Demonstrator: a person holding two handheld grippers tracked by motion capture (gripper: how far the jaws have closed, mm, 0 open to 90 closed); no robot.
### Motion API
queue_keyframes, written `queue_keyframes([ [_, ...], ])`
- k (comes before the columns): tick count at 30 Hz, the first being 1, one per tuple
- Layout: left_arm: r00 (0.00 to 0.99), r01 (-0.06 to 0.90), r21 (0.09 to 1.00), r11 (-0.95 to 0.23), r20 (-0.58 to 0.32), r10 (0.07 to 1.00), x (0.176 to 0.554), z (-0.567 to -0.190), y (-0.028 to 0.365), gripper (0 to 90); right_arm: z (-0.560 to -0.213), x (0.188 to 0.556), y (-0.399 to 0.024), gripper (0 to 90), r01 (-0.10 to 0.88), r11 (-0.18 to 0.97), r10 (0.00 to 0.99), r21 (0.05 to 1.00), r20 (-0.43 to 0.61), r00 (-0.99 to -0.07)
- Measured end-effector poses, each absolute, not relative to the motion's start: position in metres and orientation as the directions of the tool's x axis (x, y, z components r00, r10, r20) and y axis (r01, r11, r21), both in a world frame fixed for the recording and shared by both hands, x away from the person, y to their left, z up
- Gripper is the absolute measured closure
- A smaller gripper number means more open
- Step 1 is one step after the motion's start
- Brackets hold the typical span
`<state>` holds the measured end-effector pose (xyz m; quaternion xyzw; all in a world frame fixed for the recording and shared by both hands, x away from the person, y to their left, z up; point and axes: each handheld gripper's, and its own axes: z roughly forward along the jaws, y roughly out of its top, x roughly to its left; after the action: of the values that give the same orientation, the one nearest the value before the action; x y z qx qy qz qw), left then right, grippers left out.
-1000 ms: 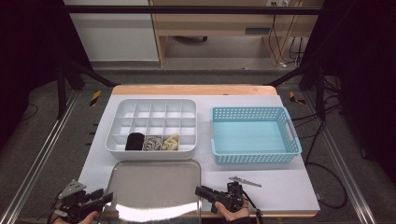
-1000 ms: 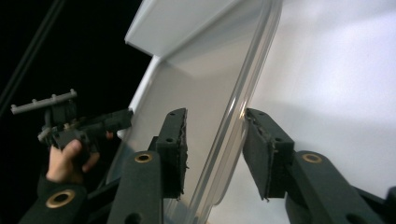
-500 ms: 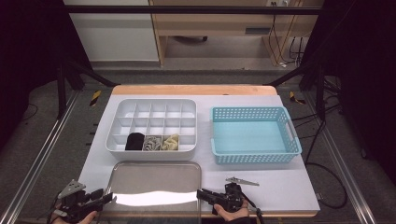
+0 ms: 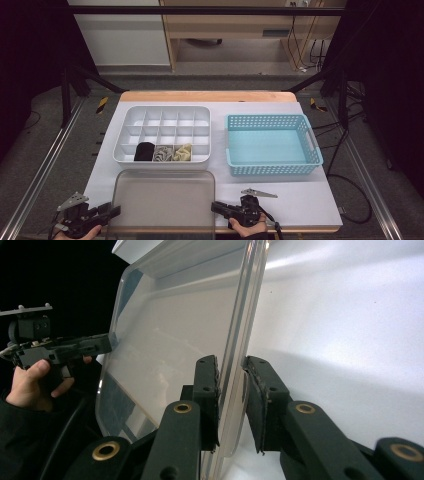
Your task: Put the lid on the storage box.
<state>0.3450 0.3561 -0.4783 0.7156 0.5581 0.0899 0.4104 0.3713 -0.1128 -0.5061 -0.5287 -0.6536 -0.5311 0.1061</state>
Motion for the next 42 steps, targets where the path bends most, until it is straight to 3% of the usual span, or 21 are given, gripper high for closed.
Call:
queue_keyframes([
  [6,0.342,0.716,0.698,0.014,-0.368,0.865,0.341,-0.476,0.362,59.8,-0.503,0.372,-0.112,76.2,0.806,-0.122,0.584,0.58,0.698,-0.414],
  [13,0.349,0.664,0.748,0.018,-0.331,0.877,0.337,-0.467,0.36,64.3,-0.494,0.372,-0.112,77.1,0.807,-0.117,0.585,0.578,0.697,-0.414],
  [42,0.426,0.51,0.86,0.002,-0.254,0.869,0.342,-0.415,0.348,67.3,-0.436,0.382,-0.122,75.1,0.659,-0.137,0.624,0.739,0.581,-0.523],
])
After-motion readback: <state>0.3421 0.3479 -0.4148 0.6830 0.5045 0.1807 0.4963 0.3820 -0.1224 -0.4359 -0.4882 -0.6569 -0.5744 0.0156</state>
